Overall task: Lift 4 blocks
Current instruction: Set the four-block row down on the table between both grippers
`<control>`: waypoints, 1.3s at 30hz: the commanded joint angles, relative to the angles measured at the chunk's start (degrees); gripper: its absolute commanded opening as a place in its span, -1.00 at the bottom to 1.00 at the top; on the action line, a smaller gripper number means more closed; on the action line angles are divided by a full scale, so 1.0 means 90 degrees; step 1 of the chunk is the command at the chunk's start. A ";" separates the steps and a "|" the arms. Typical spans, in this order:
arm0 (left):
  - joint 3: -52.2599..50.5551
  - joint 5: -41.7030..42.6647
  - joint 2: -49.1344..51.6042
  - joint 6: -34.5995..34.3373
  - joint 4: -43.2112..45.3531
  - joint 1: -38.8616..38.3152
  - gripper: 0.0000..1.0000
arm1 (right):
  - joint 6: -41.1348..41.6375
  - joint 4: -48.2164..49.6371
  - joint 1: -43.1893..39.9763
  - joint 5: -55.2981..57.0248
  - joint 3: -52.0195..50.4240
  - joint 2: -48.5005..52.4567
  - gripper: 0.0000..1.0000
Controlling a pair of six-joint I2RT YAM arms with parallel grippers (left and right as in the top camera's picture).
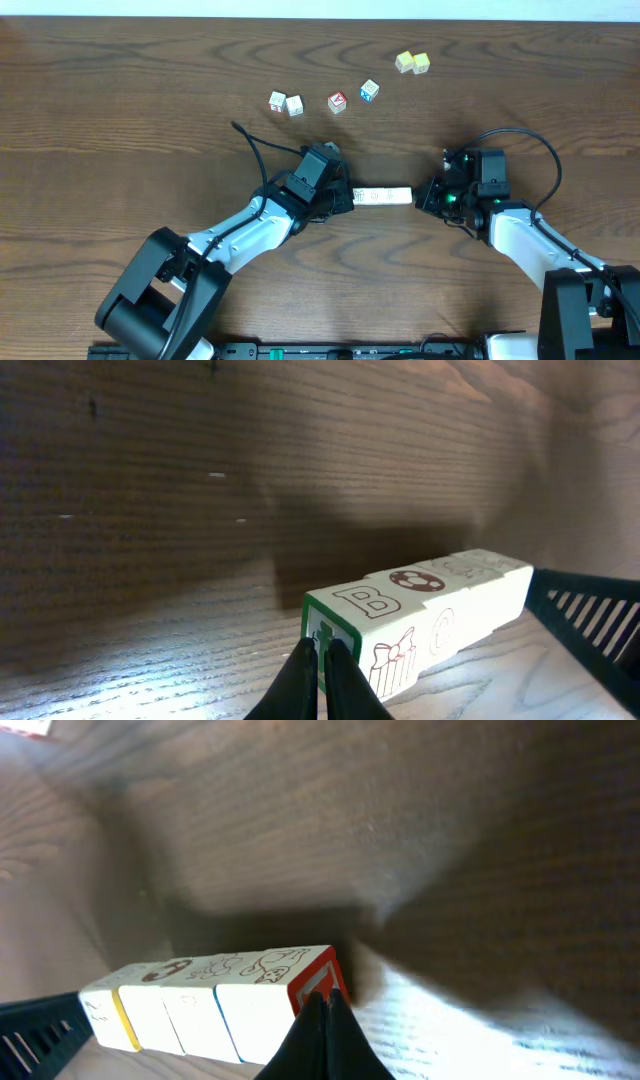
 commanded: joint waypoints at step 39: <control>0.0189 0.0289 0.0410 -0.0061 0.0243 -0.0294 -0.86 | 0.0182 -0.0134 0.0367 -0.1008 -0.0041 0.0032 -0.97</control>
